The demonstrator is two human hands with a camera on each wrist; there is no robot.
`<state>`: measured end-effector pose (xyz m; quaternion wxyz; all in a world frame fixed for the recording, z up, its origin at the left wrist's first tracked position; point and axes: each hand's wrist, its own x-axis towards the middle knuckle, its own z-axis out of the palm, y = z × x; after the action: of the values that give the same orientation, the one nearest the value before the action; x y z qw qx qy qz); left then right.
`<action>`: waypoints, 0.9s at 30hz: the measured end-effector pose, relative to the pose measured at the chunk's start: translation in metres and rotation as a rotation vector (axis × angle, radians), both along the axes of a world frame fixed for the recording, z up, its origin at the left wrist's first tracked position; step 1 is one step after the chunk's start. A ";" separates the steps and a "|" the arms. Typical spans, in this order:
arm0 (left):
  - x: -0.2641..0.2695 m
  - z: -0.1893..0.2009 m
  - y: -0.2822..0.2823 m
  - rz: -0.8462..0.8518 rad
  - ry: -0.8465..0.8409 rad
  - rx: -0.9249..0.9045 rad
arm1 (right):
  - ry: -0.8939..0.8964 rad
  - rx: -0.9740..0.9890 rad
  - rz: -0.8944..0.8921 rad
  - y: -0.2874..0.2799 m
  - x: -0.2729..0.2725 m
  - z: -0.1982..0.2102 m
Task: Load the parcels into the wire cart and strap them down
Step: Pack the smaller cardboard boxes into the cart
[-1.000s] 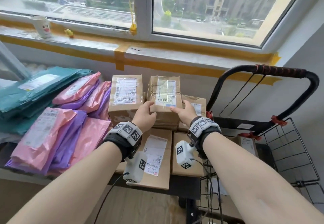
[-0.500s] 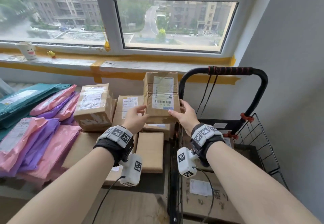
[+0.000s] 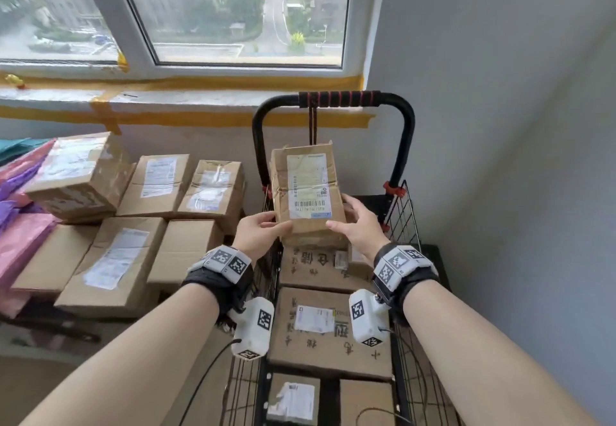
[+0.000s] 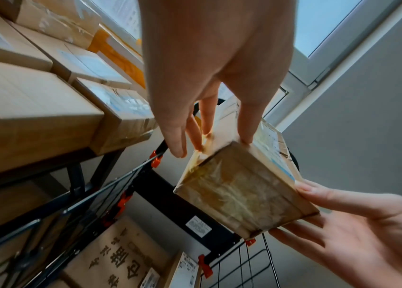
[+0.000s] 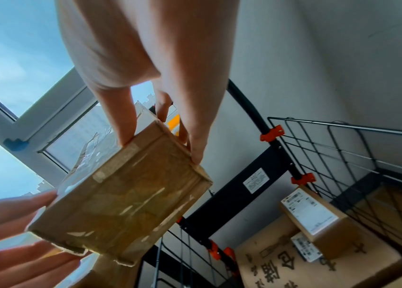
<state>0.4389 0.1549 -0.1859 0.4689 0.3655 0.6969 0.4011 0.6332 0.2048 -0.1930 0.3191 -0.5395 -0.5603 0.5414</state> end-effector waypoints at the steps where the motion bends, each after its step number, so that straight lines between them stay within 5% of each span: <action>1: 0.007 -0.004 0.002 -0.016 -0.003 -0.008 | -0.001 -0.009 0.001 0.001 0.006 -0.006; 9: 0.032 -0.075 0.031 -0.086 0.011 -0.121 | 0.003 -0.156 -0.028 0.022 0.025 -0.082; 27: 0.022 -0.337 0.128 -0.182 -0.005 -0.433 | -0.030 -0.515 -0.105 0.108 0.010 -0.334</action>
<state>0.4604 0.2827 -0.5233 0.5722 0.3168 0.7298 0.1992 0.6433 0.3130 -0.5268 0.1906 -0.6394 -0.3798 0.6408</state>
